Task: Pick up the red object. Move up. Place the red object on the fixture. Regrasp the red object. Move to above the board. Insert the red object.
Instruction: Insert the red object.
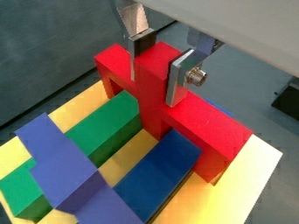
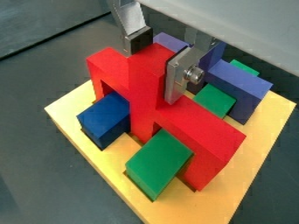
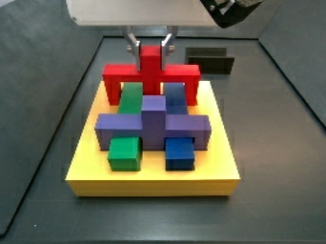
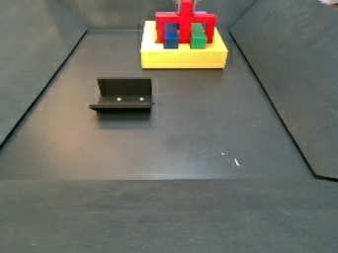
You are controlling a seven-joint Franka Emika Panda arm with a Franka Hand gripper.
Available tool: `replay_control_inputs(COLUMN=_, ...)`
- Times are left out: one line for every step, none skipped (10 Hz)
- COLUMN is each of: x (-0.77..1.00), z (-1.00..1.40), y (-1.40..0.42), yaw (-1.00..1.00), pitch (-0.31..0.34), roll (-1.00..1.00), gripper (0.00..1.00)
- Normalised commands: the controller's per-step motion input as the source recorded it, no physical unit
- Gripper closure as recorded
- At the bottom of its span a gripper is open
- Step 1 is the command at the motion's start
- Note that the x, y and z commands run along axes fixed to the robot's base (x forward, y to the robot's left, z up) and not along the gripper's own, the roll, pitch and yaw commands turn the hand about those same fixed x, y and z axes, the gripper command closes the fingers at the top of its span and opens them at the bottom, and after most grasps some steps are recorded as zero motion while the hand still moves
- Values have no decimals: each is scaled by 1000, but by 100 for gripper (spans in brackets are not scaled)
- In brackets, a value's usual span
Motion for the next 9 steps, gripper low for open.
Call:
replay_control_inputs(x=11, z=-151, y=43, yaw=0, pitch=0, roll=-73, gripper=100)
replay_control_inputs(x=83, z=-117, y=0, yaw=0, pitch=9, roll=-49, gripper=100)
replay_control_inputs(x=294, z=17, y=0, yaw=0, pitch=131, roll=0, gripper=100)
replay_control_inputs(x=197, z=274, y=0, yaw=0, pitch=171, roll=0, gripper=100)
replay_control_inputs(x=114, z=71, y=-49, yaw=0, pitch=100, roll=96, gripper=100)
replay_control_inputs(x=0, z=-157, y=0, yaw=0, pitch=0, roll=57, gripper=100)
replay_control_inputs(x=-20, z=-211, y=0, yaw=3, pitch=0, roll=46, gripper=100)
replay_control_inputs(x=-91, z=-206, y=14, yaw=0, pitch=0, roll=53, gripper=100)
replay_control_inputs(x=-171, z=-171, y=63, yaw=0, pitch=0, roll=27, gripper=100)
